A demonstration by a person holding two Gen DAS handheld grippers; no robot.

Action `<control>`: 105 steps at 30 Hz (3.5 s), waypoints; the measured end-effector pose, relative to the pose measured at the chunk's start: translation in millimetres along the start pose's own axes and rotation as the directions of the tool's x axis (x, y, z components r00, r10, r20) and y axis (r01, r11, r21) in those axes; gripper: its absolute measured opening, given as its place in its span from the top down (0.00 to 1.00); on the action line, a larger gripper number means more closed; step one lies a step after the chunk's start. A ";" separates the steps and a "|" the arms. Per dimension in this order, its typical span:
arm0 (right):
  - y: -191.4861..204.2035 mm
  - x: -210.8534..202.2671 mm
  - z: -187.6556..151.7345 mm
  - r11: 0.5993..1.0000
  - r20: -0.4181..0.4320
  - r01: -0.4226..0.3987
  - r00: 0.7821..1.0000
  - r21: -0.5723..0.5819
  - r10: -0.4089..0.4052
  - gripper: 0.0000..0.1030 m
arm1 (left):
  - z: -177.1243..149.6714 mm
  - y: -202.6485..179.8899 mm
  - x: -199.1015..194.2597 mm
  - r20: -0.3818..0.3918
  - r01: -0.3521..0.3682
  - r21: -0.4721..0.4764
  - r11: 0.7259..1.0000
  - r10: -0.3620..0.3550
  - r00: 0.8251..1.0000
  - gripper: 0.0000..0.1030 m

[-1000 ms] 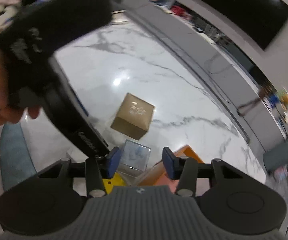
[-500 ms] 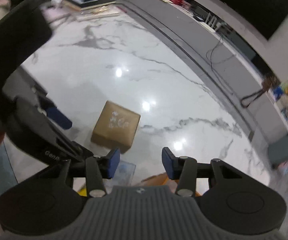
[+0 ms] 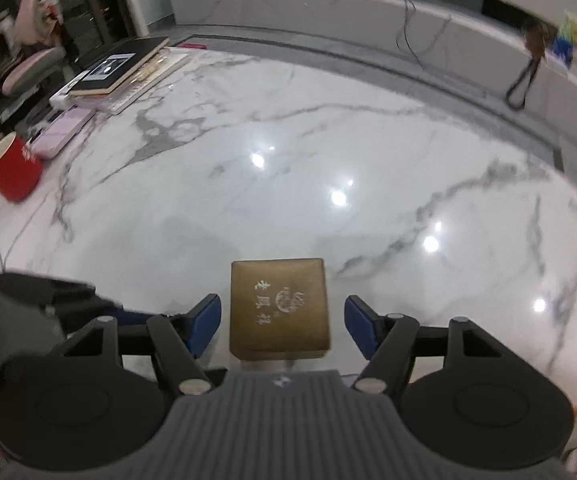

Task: Organize rigid objects
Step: 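Lift the brown cube with the right tool while the left tool moves over the white foam block, then grasp and lift the white foam block with the left tool while the right tool holds the cube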

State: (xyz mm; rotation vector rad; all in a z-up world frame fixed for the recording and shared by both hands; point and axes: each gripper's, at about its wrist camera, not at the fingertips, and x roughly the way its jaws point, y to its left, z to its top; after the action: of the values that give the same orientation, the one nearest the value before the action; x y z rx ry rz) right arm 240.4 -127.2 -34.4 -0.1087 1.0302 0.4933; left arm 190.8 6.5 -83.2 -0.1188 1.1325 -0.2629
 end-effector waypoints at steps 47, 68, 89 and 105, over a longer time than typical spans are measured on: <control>11.0 -48.3 -22.4 0.997 0.080 0.080 0.994 -0.006 -0.079 0.43 | -11.5 -33.6 4.5 -0.012 0.028 -0.026 0.999 -0.029 1.000 0.25; 1.9 -38.0 -36.1 0.997 0.059 0.073 0.995 0.034 -0.075 0.43 | -10.7 -27.9 14.6 -0.039 0.002 -0.054 0.999 -0.004 0.999 0.27; 6.2 -25.9 -29.7 0.993 0.083 0.120 0.989 0.003 -0.120 0.43 | -9.2 -17.2 15.0 -0.003 -0.094 0.044 0.995 0.094 0.996 0.21; 10.0 -24.7 -32.4 0.992 0.125 0.126 0.985 -0.019 -0.123 0.43 | -16.1 -20.9 14.0 0.043 -0.132 0.078 0.988 0.129 0.991 0.30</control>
State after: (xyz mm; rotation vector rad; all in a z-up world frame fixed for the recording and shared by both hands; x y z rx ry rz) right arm 200.0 -136.9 -29.0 -0.1642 0.8898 0.3952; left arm 178.7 -16.7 -97.5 0.0215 1.0857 -0.1885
